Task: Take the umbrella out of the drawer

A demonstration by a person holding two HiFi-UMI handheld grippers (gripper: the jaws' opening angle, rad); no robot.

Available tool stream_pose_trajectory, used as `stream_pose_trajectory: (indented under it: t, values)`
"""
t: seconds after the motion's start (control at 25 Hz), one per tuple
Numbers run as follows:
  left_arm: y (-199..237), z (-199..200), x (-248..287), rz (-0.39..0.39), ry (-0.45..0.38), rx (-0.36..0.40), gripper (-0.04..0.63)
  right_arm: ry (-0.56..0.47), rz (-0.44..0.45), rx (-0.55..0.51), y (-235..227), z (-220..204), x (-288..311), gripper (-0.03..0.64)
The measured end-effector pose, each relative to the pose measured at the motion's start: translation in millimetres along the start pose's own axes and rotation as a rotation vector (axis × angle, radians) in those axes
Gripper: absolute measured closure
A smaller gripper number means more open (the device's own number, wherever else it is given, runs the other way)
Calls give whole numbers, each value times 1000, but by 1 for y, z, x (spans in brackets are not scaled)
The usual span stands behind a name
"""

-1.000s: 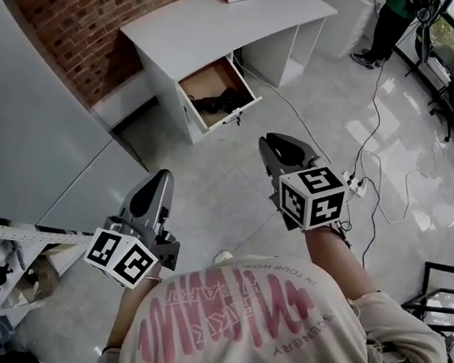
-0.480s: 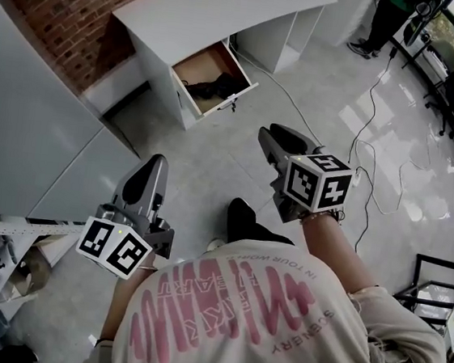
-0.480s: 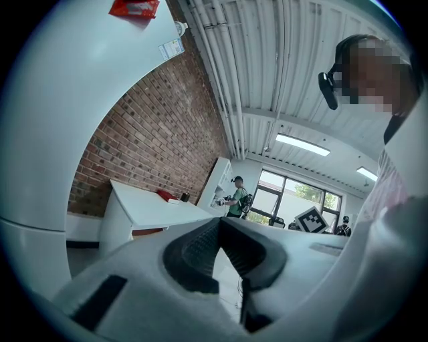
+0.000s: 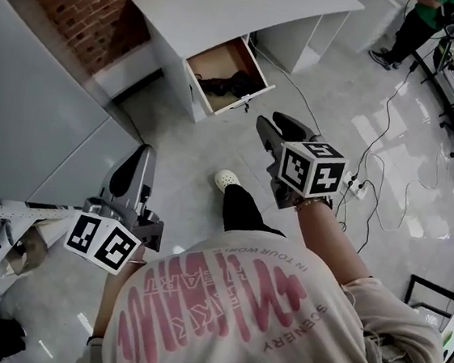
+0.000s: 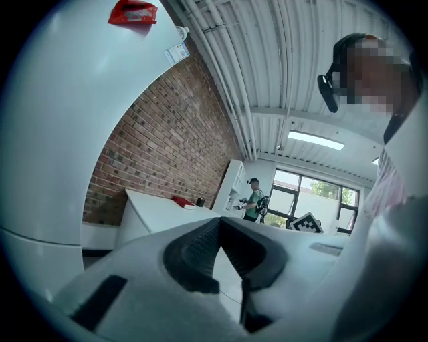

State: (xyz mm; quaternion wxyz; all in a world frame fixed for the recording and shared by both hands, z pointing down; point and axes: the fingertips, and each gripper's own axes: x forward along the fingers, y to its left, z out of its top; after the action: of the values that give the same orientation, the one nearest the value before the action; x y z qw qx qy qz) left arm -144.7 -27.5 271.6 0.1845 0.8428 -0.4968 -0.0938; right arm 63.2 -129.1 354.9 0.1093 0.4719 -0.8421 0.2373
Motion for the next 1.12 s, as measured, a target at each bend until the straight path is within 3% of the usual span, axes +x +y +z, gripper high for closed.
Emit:
stream_pose_trajectory:
  t: [0.64,1.12]
  values:
    - [88,13,111,201,-11,-43,589,152,123,-92,-65,46,171,420]
    - [142,6,158,379,17,-62,588,361,177,-151,-111,16,283,408]
